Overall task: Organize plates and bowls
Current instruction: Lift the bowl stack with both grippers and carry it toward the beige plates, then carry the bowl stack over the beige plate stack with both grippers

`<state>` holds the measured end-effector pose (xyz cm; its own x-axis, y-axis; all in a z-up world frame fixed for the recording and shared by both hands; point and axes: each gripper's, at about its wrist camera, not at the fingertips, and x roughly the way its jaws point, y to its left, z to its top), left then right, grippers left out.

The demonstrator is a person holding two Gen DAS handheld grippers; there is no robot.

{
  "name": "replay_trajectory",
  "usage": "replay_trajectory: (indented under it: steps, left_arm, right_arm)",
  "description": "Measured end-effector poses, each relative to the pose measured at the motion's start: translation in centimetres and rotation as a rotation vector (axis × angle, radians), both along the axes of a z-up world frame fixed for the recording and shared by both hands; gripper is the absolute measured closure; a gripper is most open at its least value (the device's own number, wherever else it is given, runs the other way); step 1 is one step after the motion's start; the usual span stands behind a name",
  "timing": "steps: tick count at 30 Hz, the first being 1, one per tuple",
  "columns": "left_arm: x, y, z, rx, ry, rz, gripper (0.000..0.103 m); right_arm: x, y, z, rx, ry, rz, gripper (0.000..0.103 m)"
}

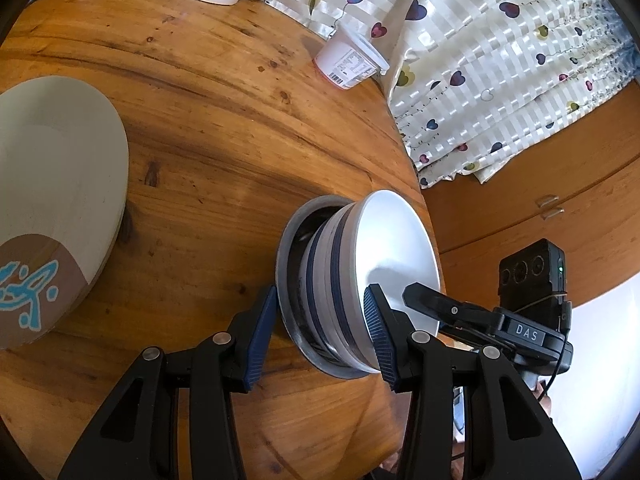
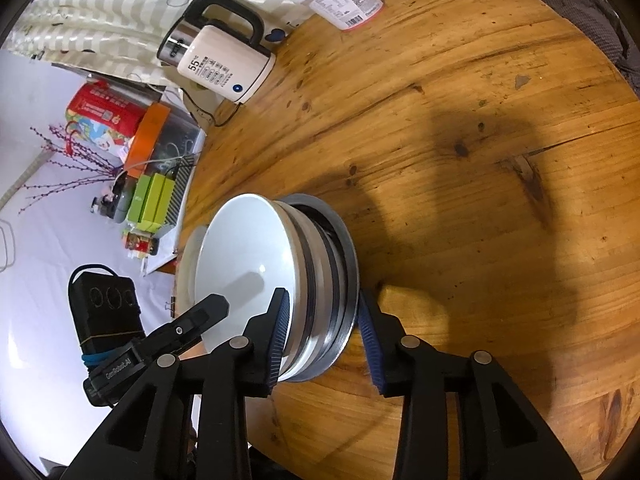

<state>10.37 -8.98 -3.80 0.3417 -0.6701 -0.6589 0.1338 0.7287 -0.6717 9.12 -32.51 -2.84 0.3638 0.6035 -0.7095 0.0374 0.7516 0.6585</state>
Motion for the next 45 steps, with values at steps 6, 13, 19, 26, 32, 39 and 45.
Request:
replay_trajectory:
  steps: [6, 13, 19, 26, 32, 39, 45]
  left_arm:
    - [0.1, -0.1, 0.0, 0.019, -0.012, -0.004, 0.057]
    - [0.1, -0.4, 0.5, 0.029, -0.011, -0.012, 0.057]
    - [0.3, -0.5, 0.2, 0.039, -0.002, -0.011, 0.057]
    - [0.4, -0.3, 0.1, 0.010, 0.000, -0.013, 0.057]
    - [0.2, 0.1, 0.1, -0.012, -0.007, -0.002, 0.056]
    - [0.3, 1.3, 1.4, -0.046, -0.066, 0.039, 0.055]
    - [-0.1, 3.4, 1.2, -0.043, -0.071, 0.123, 0.055]
  right_arm:
    - [-0.1, 0.2, 0.1, -0.020, -0.012, 0.007, 0.068]
    - [0.0, -0.1, 0.4, -0.029, 0.004, -0.010, 0.073]
    - [0.4, 0.1, 0.5, -0.042, 0.015, -0.012, 0.073]
    - [0.7, 0.7, 0.3, -0.026, 0.008, 0.005, 0.055]
    - [0.3, 0.4, 0.6, -0.002, -0.027, 0.003, 0.048]
    - [-0.2, -1.2, 2.3, 0.040, -0.107, -0.036, 0.042]
    - [-1.8, -4.2, 2.4, 0.057, -0.148, -0.144, 0.053]
